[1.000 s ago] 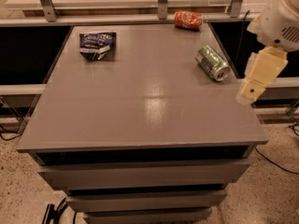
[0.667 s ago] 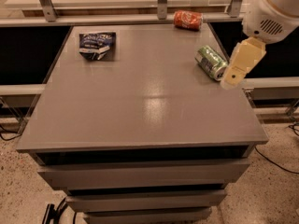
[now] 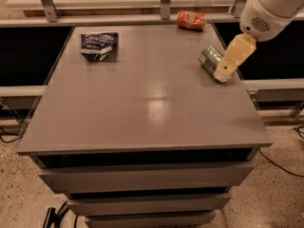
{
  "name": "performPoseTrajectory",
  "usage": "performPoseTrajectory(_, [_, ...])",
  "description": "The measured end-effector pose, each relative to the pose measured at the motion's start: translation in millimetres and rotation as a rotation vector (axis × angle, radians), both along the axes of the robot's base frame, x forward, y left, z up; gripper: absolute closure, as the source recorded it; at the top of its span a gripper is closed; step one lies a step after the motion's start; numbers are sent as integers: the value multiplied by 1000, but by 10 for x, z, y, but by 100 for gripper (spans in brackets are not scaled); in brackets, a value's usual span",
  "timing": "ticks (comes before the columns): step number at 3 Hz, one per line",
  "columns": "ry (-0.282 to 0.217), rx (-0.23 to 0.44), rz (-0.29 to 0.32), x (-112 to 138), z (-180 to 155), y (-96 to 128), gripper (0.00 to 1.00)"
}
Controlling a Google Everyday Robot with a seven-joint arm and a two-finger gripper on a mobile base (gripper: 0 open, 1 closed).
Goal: Pick green can
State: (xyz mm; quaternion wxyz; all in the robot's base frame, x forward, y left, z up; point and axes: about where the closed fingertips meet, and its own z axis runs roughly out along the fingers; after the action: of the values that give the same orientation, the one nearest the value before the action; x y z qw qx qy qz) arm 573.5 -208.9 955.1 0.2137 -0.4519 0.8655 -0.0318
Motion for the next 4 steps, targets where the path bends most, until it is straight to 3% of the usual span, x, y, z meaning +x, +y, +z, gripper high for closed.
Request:
performPoseTrajectory(1, [-5, 28, -4, 11, 11, -4, 0])
performPoseTrajectory(2, [-1, 68, -71, 109, -75, -13, 0])
performPoseTrajectory(4, [5, 110, -317, 502, -327, 197, 0])
